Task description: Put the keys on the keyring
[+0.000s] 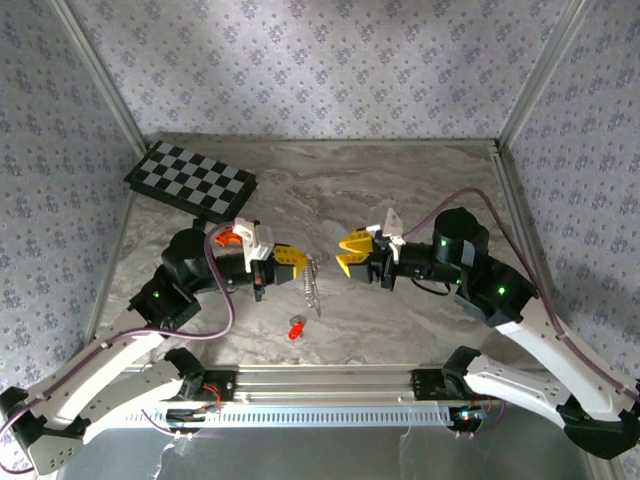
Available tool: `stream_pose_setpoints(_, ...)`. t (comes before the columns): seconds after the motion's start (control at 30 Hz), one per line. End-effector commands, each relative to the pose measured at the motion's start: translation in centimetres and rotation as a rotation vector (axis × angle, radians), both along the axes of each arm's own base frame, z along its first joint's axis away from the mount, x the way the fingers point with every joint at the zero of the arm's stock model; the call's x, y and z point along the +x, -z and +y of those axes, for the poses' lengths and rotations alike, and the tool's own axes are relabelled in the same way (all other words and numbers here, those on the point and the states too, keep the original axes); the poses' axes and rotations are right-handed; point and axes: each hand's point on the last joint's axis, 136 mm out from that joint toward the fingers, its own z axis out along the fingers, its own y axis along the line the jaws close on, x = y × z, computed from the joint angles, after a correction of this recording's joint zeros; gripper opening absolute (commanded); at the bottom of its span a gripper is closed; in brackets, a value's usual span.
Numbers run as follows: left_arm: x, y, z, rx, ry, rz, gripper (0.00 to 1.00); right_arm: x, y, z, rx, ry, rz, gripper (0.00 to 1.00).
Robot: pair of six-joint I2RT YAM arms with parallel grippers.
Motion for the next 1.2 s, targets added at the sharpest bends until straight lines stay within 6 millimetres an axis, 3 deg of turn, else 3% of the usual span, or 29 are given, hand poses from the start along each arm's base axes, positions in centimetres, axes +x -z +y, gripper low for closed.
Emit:
stream_pose_setpoints(0.0,-2.1,-4.6,0.3,-0.08,0.081,-0.116,0.0,-1.4,-1.5,0.2,0.021,-0.097,0.004,0.3)
stream_pose_setpoints(0.5,-2.3,-4.7,-0.3,-0.071,0.107,-0.118,0.0,-2.9,-1.2,2.0,0.039,-0.244,0.025,0.25)
stream_pose_setpoints(0.87,-2.5,-4.9,-0.5,-0.07,0.121,-0.118,0.0,-2.2,-0.1,2.5,0.01,-0.227,0.023,0.14)
stream_pose_setpoints(1.17,-2.5,-5.0,-0.5,-0.071,0.123,-0.118,0.0,-2.5,0.6,3.0,0.002,-0.252,0.043,0.13)
